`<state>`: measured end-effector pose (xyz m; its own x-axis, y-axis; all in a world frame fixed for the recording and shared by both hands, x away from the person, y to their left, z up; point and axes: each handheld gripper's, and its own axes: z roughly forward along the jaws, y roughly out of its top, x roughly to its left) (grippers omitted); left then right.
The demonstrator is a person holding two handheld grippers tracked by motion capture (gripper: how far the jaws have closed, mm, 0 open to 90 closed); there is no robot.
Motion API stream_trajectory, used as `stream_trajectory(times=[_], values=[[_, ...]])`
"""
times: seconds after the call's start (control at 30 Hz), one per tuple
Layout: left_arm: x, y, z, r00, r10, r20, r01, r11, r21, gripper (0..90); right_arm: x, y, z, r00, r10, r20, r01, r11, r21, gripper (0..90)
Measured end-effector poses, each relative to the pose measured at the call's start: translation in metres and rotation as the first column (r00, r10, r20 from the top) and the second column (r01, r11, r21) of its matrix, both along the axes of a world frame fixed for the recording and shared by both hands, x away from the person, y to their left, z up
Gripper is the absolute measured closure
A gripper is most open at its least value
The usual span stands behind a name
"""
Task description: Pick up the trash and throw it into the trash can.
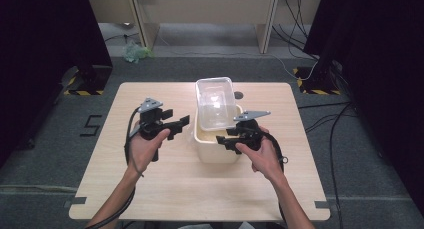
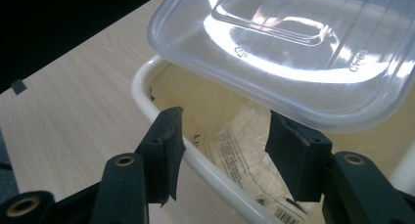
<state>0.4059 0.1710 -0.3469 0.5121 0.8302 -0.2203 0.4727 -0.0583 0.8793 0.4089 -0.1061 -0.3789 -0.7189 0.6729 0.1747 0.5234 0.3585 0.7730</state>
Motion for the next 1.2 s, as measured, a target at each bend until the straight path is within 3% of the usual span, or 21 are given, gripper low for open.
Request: stream_trajectory(times=[0.13, 0.23, 0.4, 0.7, 1.2], values=[[0.004, -0.019, 0.001, 0.9996, -0.027, -0.001, 0.027, 0.9994, 0.021, 28.3, -0.004, -0.002, 0.001, 0.9998, 0.019, -0.007, -0.019, 0.9998, 0.009, 47.3], [0.008, -0.031, -0.007, 0.9993, -0.033, -0.017, 0.034, 0.9980, 0.054, 28.4, -0.008, -0.003, 0.004, 0.9995, 0.033, -0.001, -0.033, 0.9993, 0.019, 46.9], [0.017, -0.037, -0.020, 0.9987, -0.022, -0.046, 0.025, 0.9965, 0.080, 28.8, -0.019, -0.005, 0.010, 0.9978, 0.064, 0.016, -0.065, 0.9972, 0.036, 45.8], [0.012, -0.025, -0.021, 0.9987, -0.013, -0.049, 0.016, 0.9976, 0.068, 28.8, -0.028, -0.015, 0.017, 0.9971, 0.058, 0.049, -0.060, 0.9970, 0.048, 44.5], [-0.011, 0.004, -0.035, 0.9950, -0.045, -0.089, 0.047, 0.9988, 0.018, 26.3, -0.040, -0.050, 0.000, 0.9966, -0.033, 0.076, 0.027, 0.9972, 0.070, 34.0]])
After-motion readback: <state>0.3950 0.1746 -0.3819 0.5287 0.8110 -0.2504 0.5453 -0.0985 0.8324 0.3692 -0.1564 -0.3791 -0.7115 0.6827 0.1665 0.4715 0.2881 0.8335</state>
